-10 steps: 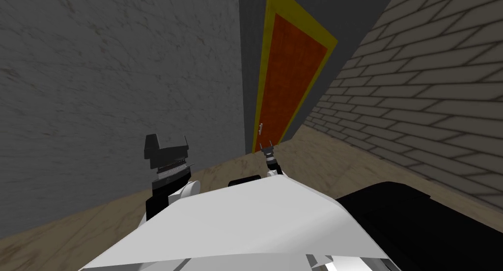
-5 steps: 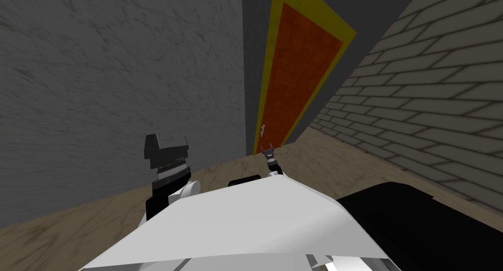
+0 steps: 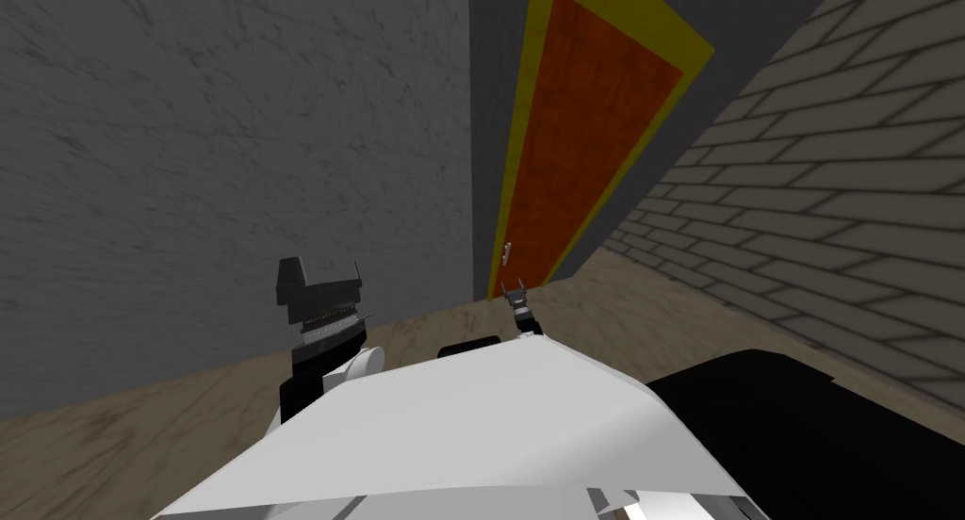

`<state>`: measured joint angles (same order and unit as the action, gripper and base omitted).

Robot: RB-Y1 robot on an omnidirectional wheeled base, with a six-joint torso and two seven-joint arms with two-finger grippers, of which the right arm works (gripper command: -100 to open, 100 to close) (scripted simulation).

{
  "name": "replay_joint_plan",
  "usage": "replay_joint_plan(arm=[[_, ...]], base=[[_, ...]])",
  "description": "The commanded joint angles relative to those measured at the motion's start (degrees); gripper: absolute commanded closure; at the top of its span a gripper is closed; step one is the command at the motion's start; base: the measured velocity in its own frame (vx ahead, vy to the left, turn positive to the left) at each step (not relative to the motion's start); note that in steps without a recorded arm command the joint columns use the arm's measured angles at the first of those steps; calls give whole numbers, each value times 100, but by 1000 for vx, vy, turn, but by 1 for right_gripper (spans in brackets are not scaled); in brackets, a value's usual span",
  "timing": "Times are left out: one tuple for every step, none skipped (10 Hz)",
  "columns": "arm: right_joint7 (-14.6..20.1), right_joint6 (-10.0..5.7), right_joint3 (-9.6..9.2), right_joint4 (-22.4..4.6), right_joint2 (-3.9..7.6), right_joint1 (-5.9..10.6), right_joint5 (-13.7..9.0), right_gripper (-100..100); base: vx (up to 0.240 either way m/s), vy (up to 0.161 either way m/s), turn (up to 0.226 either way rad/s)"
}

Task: Pull the door open

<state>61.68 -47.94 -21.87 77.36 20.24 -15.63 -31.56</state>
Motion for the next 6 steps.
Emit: replay_joint_plan(arm=[[196, -41, -60, -188, 75, 50, -131, -100], [298, -69, -99, -296, 110, 74, -203, -100], [500, -125, -177, -510, 181, 121, -346, -100], [602, -153, -216, -617, 216, 145, -418, -100], [700, -181, -253, -721, 251, 168, -488, -100], [787, -205, -287, -814, 281, 188, -550, -100]], base=[[74, -64, 116], [88, -67, 91], [104, -99, 136], [110, -93, 138], [89, -74, 115], [74, -67, 74]])
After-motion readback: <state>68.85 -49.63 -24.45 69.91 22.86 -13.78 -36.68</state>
